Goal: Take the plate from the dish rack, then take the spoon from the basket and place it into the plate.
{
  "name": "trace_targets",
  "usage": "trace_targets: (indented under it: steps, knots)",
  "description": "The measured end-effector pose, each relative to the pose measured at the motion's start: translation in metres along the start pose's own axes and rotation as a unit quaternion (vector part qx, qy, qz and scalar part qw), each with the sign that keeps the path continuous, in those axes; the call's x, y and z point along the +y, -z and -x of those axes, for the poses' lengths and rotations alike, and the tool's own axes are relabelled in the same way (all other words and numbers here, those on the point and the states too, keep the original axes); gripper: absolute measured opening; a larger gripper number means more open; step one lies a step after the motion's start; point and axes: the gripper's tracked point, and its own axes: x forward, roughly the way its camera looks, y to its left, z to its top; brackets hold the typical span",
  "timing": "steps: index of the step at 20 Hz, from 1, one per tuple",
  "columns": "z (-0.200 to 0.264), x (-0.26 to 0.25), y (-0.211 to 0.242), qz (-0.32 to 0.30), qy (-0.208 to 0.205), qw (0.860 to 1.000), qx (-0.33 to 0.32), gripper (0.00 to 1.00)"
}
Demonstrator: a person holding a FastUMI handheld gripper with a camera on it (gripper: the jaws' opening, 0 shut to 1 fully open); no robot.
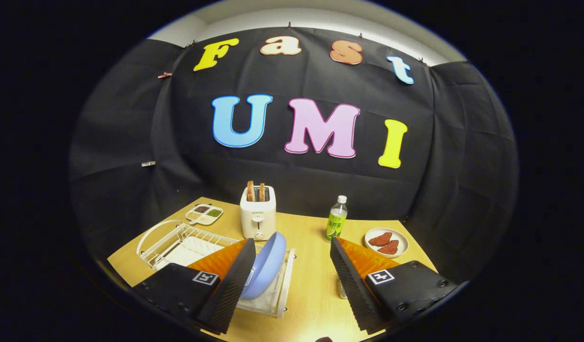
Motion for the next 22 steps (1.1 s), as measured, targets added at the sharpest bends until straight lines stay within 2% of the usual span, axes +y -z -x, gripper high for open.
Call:
trace_targets:
  steps: [5, 9, 13, 17, 18, 19, 22]
  knots:
    - [-0.053, 0.022, 0.024, 0.010, -0.005, 0.998, 0.068, 0.96]
    - [-0.093, 0.018, 0.063, 0.025, 0.012, 0.990, 0.140, 0.94]
    - [-0.110, 0.012, 0.096, 0.006, 0.023, 0.978, 0.205, 0.91]
    - [-0.118, 0.015, 0.116, -0.013, 0.026, 0.968, 0.249, 0.66]
    - [-0.117, 0.021, 0.119, -0.031, 0.019, 0.965, 0.258, 0.52]
    - [-0.117, 0.024, 0.121, -0.044, 0.020, 0.963, 0.267, 0.45]
    - [-0.116, 0.026, 0.116, -0.064, 0.028, 0.960, 0.271, 0.39]
